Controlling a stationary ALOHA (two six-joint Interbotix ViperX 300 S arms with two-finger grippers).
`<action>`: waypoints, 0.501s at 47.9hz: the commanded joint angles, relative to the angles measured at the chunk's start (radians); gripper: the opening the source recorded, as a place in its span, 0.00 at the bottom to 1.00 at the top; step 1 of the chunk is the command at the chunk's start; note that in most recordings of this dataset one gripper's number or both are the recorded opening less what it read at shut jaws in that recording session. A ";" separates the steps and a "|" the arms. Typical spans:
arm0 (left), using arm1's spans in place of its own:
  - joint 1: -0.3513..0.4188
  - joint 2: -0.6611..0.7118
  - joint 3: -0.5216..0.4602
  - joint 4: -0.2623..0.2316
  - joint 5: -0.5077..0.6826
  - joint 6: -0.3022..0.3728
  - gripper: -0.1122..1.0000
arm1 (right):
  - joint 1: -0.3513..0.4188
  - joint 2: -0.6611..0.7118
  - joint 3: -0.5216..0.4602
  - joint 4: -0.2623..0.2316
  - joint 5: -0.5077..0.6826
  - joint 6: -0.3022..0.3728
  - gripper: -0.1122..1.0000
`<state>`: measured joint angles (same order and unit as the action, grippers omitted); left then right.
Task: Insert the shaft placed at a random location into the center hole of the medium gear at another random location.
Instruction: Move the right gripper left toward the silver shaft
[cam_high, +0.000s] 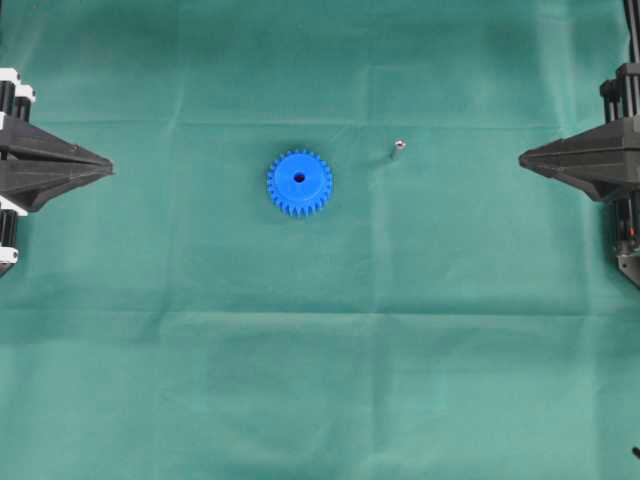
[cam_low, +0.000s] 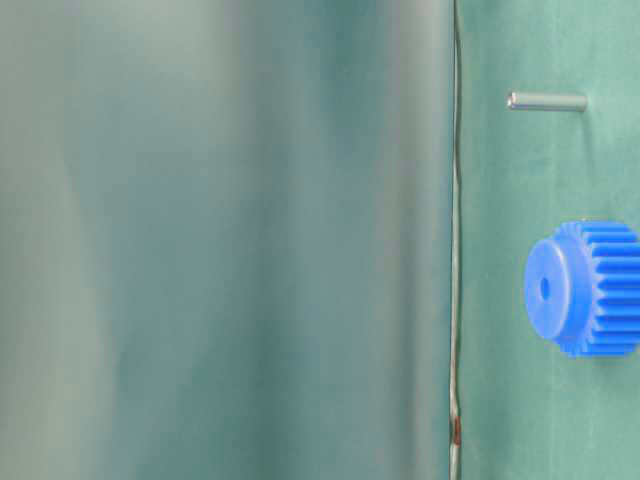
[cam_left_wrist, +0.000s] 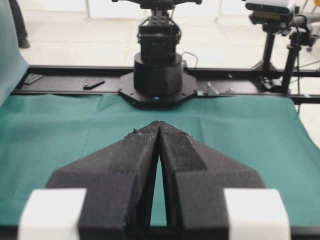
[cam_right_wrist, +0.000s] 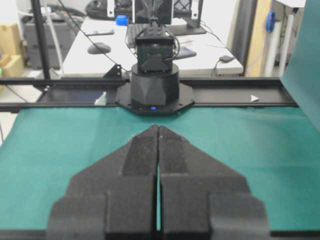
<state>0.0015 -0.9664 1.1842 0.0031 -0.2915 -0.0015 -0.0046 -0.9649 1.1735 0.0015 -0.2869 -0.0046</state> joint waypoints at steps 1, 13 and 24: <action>-0.018 0.009 -0.029 0.011 -0.002 -0.011 0.10 | -0.002 0.003 -0.014 -0.005 -0.012 -0.008 0.11; -0.021 0.009 -0.028 0.011 0.005 -0.009 0.10 | -0.040 0.064 -0.037 -0.003 -0.020 -0.015 0.11; -0.020 0.009 -0.028 0.011 0.014 -0.009 0.10 | -0.112 0.199 -0.043 0.002 -0.074 -0.008 0.11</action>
<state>-0.0169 -0.9649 1.1827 0.0107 -0.2730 -0.0092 -0.0966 -0.8084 1.1582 -0.0015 -0.3283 -0.0061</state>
